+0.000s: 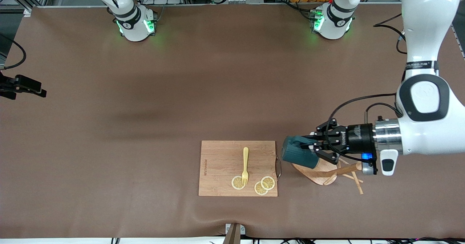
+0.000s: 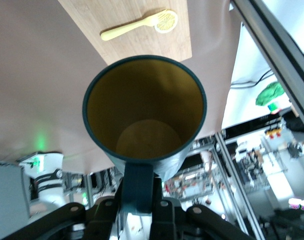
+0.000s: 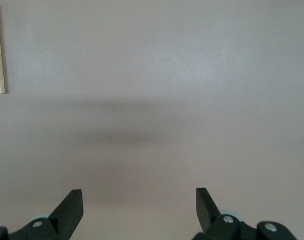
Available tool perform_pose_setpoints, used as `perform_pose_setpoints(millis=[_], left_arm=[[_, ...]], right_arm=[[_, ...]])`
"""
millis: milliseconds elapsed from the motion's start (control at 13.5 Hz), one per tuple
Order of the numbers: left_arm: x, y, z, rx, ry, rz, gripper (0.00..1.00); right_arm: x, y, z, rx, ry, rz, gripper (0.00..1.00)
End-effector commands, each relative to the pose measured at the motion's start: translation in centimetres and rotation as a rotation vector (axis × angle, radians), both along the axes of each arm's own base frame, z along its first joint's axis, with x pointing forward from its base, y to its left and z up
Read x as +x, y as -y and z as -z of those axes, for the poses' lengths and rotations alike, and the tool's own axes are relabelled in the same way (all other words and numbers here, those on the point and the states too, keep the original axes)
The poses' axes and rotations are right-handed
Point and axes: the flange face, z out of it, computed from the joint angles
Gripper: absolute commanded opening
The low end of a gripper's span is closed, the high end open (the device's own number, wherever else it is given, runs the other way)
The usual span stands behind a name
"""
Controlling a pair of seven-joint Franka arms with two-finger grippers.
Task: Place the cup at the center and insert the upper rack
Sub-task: 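Hang the mug onto a mug tree peg with the left gripper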
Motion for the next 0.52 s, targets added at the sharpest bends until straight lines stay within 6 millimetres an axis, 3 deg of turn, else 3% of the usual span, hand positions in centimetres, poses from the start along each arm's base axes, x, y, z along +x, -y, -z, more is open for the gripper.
perform_pose_setpoints(millis=[0, 222, 444], left_arm=[[0.0, -2.4, 1.4, -0.107, -0.002, 0.058, 0.00], [-0.3, -5.7, 3.5, -0.154, 0.017, 0.141, 0.00], [-0.5, -7.9, 4.3, -0.174, 0.031, 0.164, 0.00]], right_arm=[[-0.3, -0.1, -0.9, 0.017, 0.017, 0.021, 1.00], [-0.1, -1.2, -1.1, 0.000, 0.018, 0.016, 1.00], [-0.2, -1.6, -1.0, -0.066, 0.005, 0.004, 1.00]])
